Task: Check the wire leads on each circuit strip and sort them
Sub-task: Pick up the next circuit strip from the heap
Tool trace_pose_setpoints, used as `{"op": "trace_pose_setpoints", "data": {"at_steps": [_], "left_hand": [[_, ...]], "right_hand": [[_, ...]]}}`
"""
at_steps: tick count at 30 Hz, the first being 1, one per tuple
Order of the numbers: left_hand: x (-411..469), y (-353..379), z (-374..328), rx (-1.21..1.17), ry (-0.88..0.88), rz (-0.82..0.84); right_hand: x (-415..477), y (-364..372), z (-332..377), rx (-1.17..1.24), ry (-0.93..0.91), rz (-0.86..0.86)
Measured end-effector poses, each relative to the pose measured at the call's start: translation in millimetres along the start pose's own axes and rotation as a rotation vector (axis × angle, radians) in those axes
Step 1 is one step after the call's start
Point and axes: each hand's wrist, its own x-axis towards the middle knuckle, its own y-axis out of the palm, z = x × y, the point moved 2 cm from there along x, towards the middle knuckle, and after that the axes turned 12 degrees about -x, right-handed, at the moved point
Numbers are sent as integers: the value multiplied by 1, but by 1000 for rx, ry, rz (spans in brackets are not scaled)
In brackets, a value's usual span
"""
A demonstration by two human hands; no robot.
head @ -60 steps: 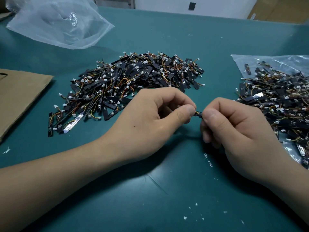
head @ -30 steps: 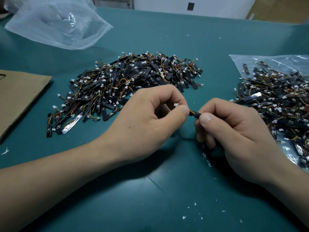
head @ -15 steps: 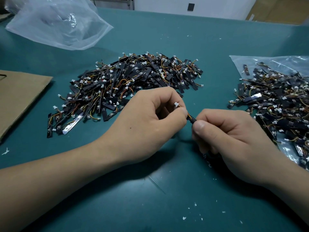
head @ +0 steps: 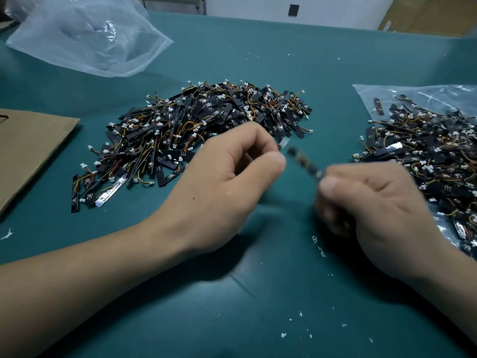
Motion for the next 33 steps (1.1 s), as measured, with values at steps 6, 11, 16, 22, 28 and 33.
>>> {"op": "trace_pose_setpoints", "data": {"at_steps": [6, 11, 16, 22, 28, 33], "left_hand": [[-10, 8, 7, 761, -37, 17], [-17, 12, 6, 1120, -166, 145], [-23, 15, 3, 1161, -222, 218], [-22, 17, 0, 1151, -150, 276], [-26, 18, 0, 1138, -235, 265], [-25, 19, 2, 1086, -129, 286]], "right_hand": [[7, -3, -16, 146, 149, -244], [1, 6, -12, -91, 88, -48], [2, 4, -9, -100, 94, -42], [1, 4, -10, -159, 75, -9], [1, 4, -10, -162, 64, -3], [1, 4, -9, -170, 57, 4]]}}
